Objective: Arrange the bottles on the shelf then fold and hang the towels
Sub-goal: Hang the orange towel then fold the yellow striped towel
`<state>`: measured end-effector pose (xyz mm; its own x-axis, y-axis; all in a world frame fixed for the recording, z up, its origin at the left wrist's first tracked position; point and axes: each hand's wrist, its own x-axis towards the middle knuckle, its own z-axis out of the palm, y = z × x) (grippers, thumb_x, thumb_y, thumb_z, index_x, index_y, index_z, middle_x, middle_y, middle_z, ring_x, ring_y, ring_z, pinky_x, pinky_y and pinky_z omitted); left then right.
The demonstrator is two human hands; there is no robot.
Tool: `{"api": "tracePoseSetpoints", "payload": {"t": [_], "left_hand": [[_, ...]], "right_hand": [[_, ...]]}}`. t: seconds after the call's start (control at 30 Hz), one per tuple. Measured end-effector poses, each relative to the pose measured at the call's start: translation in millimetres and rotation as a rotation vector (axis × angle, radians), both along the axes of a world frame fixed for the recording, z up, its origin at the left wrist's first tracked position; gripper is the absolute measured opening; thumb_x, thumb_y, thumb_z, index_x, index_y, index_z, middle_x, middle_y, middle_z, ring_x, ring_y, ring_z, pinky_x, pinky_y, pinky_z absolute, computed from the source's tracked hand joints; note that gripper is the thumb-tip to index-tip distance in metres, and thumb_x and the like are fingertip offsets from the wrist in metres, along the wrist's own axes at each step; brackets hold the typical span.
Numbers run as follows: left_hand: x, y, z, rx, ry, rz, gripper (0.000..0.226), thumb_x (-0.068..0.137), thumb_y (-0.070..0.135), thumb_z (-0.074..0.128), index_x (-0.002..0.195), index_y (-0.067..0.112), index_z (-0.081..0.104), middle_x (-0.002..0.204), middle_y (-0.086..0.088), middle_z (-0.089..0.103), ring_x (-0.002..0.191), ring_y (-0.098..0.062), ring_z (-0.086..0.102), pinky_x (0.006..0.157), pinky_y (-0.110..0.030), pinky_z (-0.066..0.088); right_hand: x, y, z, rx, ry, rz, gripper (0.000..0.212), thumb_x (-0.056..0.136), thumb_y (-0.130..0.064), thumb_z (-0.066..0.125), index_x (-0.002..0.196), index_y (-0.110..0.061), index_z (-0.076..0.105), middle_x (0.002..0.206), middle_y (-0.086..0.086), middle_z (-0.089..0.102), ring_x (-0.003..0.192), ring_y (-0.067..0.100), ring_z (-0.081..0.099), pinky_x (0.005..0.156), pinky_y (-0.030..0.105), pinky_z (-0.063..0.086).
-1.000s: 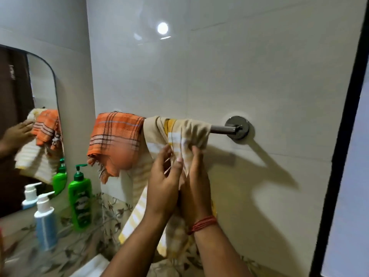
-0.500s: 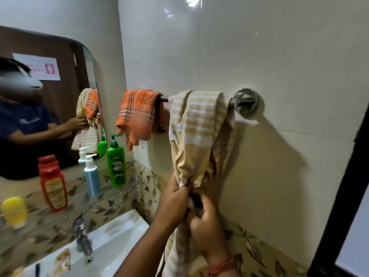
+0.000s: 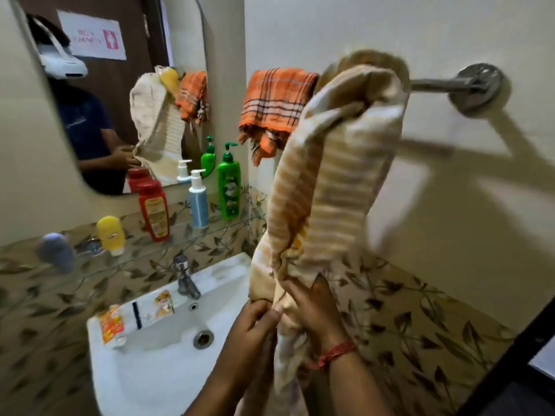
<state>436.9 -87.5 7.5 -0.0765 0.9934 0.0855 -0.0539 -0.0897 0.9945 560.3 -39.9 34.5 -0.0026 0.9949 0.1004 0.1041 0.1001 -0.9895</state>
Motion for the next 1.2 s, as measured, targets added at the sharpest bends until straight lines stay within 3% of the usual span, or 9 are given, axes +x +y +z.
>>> {"api": "tracePoseSetpoints", "payload": {"t": [0.13,0.2,0.4,0.57,0.77,0.87,1.03,1.1,1.2], "left_hand": [[-42.2,-15.8,-14.4,0.128,0.023,0.328,0.02,0.089,0.033,0.067,0.089,0.012,0.064,0.084,0.002,0.068,0.087,-0.019,0.064,0.078,-0.023,0.049],[-57.5,-16.0,-7.2,0.172,0.08,0.345,0.016,0.086,0.033,0.065,0.095,0.019,0.065,0.094,0.003,0.068,0.093,-0.012,0.065,0.081,-0.018,0.05],[-84.2,-25.6,3.0,0.225,0.262,0.289,0.024,0.092,0.039,0.055,0.114,0.038,0.064,0.117,0.011,0.057,0.114,0.007,0.056,0.097,-0.01,0.042],[-82.7,-16.8,-2.6,0.302,0.442,0.538,0.023,0.091,0.038,0.055,0.106,0.029,0.07,0.119,0.009,0.05,0.123,-0.009,0.049,0.102,-0.028,0.043],[-73.7,7.9,15.8,0.201,0.736,0.694,0.026,0.084,0.046,0.051,0.097,0.032,0.068,0.093,0.015,0.057,0.097,-0.017,0.05,0.087,-0.04,0.046],[-66.0,22.8,17.8,0.166,0.549,0.702,0.001,0.085,0.029,0.064,0.084,0.029,0.063,0.085,0.011,0.063,0.088,-0.018,0.061,0.081,-0.047,0.053],[-37.8,25.9,30.5,0.181,0.219,0.808,0.015,0.092,0.011,0.065,0.083,0.021,0.057,0.078,0.001,0.061,0.075,-0.014,0.058,0.075,-0.04,0.052],[-34.5,23.2,35.3,0.19,0.237,0.808,0.012,0.094,0.009,0.064,0.088,0.019,0.06,0.083,-0.003,0.066,0.081,-0.017,0.063,0.079,-0.039,0.054],[-32.3,16.1,36.6,0.136,0.399,0.805,0.006,0.093,0.022,0.066,0.094,0.028,0.067,0.093,0.008,0.07,0.093,-0.01,0.067,0.085,-0.029,0.054]], "right_hand": [[-41.5,-24.2,-21.3,-0.082,0.048,0.104,0.007,0.088,-0.024,0.072,0.087,-0.03,0.071,0.085,-0.027,0.071,0.089,-0.014,0.064,0.087,0.011,0.047],[-66.0,-36.5,-24.2,-0.157,0.122,0.183,0.012,0.087,-0.032,0.071,0.095,-0.024,0.075,0.094,-0.016,0.077,0.105,0.008,0.068,0.097,0.029,0.052],[-100.3,-46.9,-17.9,-0.095,0.452,0.174,0.026,0.086,-0.02,0.062,0.1,-0.004,0.077,0.106,0.014,0.076,0.109,0.028,0.069,0.104,0.048,0.048],[-103.5,-24.2,-24.4,-0.229,0.632,0.41,0.04,0.088,-0.026,0.06,0.11,0.006,0.07,0.116,0.031,0.067,0.115,0.041,0.063,0.107,0.051,0.044],[-107.0,8.5,-24.2,-0.149,0.531,0.5,0.061,0.087,-0.058,0.062,0.112,-0.004,0.072,0.119,0.022,0.069,0.118,0.035,0.063,0.107,0.05,0.045],[-95.0,28.4,-28.3,-0.074,0.387,0.576,0.046,0.095,-0.056,0.046,0.105,-0.021,0.074,0.123,0.014,0.07,0.117,0.022,0.065,0.107,0.044,0.045],[-81.7,53.9,-30.0,0.051,0.135,0.73,0.055,0.092,-0.074,0.03,0.112,-0.042,0.07,0.12,-0.012,0.071,0.121,0.004,0.06,0.112,0.037,0.04],[-82.4,47.8,-30.3,0.071,0.024,0.783,0.051,0.092,-0.074,0.024,0.108,-0.05,0.066,0.117,-0.024,0.069,0.121,-0.007,0.056,0.112,0.03,0.04],[-79.4,30.0,-19.7,-0.076,0.194,0.91,0.048,0.093,-0.062,0.028,0.094,-0.04,0.07,0.1,-0.03,0.072,0.11,-0.011,0.061,0.106,0.023,0.045]]}}
